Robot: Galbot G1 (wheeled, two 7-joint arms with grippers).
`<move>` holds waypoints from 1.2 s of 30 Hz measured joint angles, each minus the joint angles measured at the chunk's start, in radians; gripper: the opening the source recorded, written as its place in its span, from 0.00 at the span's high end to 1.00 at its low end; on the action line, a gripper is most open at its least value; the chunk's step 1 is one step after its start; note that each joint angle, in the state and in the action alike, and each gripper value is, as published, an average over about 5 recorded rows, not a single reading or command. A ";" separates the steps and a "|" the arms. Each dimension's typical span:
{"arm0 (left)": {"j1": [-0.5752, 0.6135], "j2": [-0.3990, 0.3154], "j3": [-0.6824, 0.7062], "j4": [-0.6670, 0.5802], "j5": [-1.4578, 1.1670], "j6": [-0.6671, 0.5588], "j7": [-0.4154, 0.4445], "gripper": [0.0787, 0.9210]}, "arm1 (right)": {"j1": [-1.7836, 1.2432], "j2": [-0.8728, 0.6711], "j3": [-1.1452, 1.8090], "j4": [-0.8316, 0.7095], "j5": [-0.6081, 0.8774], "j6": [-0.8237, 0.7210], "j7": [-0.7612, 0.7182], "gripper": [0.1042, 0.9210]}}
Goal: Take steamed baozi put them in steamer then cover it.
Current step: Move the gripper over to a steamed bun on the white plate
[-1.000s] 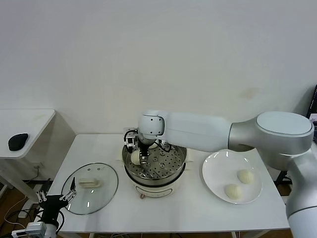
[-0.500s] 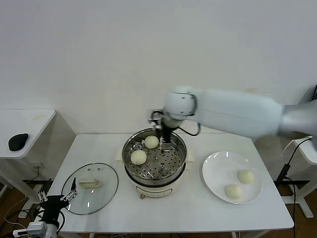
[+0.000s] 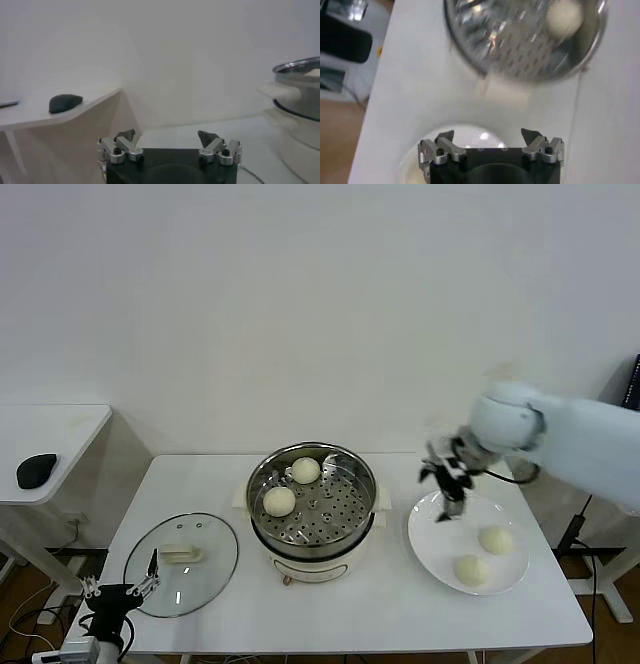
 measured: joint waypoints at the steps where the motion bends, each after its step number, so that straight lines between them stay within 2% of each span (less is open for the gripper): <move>1: 0.001 -0.001 0.001 0.000 0.001 0.000 0.000 0.12 | -0.020 -0.016 0.008 -0.001 -0.017 0.012 -0.001 0.12; 11: 0.012 -0.006 -0.002 -0.001 0.007 0.000 0.000 0.12 | -0.257 -0.090 0.141 -0.036 -0.138 0.066 0.017 0.12; 27: 0.020 -0.009 -0.021 0.004 0.006 0.000 0.000 0.12 | -0.520 -0.071 0.300 -0.117 -0.211 0.075 0.045 0.12; 36: 0.018 -0.007 -0.025 0.008 0.006 -0.001 -0.001 0.12 | -0.576 -0.047 0.344 -0.152 -0.218 0.068 0.060 0.22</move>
